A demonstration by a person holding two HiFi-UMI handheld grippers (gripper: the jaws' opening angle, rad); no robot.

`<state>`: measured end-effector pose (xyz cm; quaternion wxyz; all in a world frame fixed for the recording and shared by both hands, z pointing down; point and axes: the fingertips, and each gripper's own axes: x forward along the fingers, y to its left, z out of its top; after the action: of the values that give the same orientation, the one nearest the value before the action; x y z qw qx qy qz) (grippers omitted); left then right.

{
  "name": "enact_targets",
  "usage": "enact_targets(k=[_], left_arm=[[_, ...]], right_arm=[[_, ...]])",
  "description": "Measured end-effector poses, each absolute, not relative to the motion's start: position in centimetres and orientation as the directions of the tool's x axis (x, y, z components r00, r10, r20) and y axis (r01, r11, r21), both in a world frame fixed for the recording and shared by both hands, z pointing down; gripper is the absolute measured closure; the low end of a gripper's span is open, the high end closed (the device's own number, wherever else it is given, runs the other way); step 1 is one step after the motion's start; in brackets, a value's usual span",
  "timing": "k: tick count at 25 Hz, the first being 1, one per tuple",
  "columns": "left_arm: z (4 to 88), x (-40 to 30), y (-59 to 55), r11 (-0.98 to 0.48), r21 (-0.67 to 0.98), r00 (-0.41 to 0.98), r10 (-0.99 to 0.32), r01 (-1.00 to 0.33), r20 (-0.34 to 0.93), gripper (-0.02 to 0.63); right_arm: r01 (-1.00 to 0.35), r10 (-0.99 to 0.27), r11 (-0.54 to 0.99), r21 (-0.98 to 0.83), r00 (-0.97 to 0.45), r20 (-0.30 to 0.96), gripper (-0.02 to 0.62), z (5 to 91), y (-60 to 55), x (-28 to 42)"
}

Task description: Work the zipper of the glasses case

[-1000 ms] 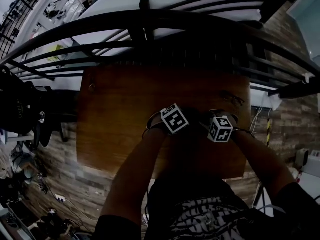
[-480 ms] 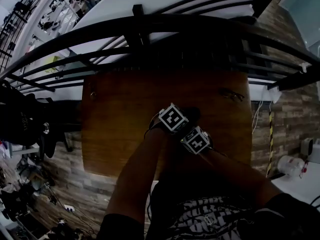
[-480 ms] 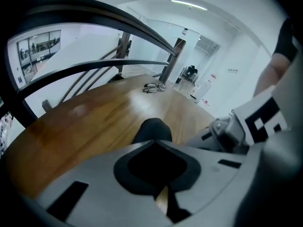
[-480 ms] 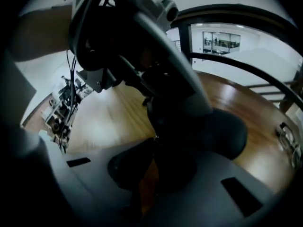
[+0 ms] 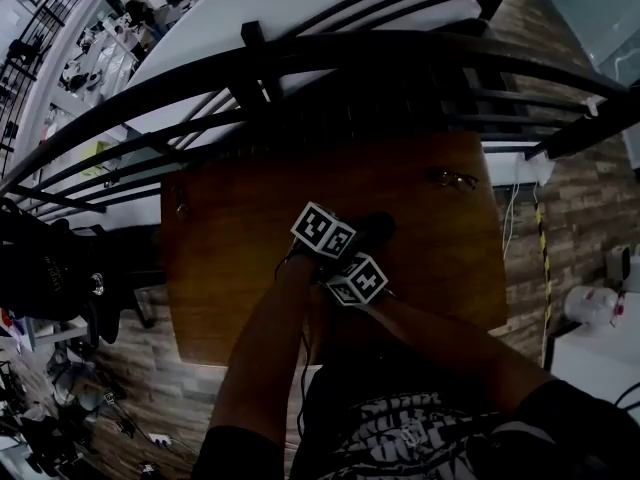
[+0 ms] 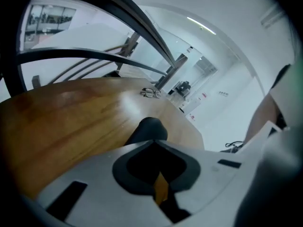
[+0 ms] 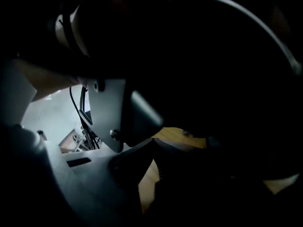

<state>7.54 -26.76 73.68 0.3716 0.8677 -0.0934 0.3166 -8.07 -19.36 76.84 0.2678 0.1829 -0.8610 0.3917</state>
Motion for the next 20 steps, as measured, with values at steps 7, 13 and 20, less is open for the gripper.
enact_targets(k=[7,13,20], left_arm=[[73.3,4.1,-26.6,-0.838,0.372,0.778,-0.096,-0.399,0.620,0.605],[74.0,-1.7,-25.1,-0.847,0.128,0.697,-0.329,-0.517,0.637,0.606],[75.0,-2.6,-21.3,-0.781,0.179,0.695,-0.395,-0.598,0.600,0.604]], right_arm=[[-0.462,-0.120,0.851,-0.249,-0.633,0.765,0.597,77.2,-15.8,-1.8],[-0.351,-0.276,0.934,0.072,-0.576,0.770,0.597,72.8,-19.1,4.7],[-0.126,-0.277,0.961,0.246,-0.456,0.846,0.565,73.3,-21.3,5.6]])
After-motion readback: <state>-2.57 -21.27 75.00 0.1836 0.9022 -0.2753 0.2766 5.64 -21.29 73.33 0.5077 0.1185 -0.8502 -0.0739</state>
